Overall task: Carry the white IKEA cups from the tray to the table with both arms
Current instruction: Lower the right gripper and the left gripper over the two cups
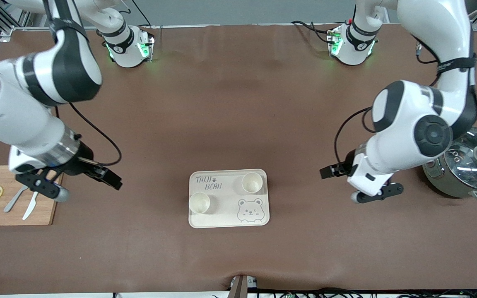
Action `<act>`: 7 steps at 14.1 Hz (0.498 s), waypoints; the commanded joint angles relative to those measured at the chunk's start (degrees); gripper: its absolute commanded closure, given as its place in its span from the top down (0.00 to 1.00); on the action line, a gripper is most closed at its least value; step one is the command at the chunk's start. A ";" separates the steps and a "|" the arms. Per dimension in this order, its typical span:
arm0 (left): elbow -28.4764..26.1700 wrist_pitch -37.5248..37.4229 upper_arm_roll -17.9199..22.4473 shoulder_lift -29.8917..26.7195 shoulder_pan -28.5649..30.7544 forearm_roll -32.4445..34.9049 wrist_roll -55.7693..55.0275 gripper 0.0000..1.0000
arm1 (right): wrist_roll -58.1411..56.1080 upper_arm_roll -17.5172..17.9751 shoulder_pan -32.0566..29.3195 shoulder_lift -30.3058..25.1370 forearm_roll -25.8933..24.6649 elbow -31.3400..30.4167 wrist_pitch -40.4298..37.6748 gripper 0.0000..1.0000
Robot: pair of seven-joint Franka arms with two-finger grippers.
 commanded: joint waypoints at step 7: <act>1.52 11.59 1.27 7.54 -7.85 -0.02 -12.70 1.00 | 1.11 -0.37 3.70 9.54 1.04 2.39 3.12 1.00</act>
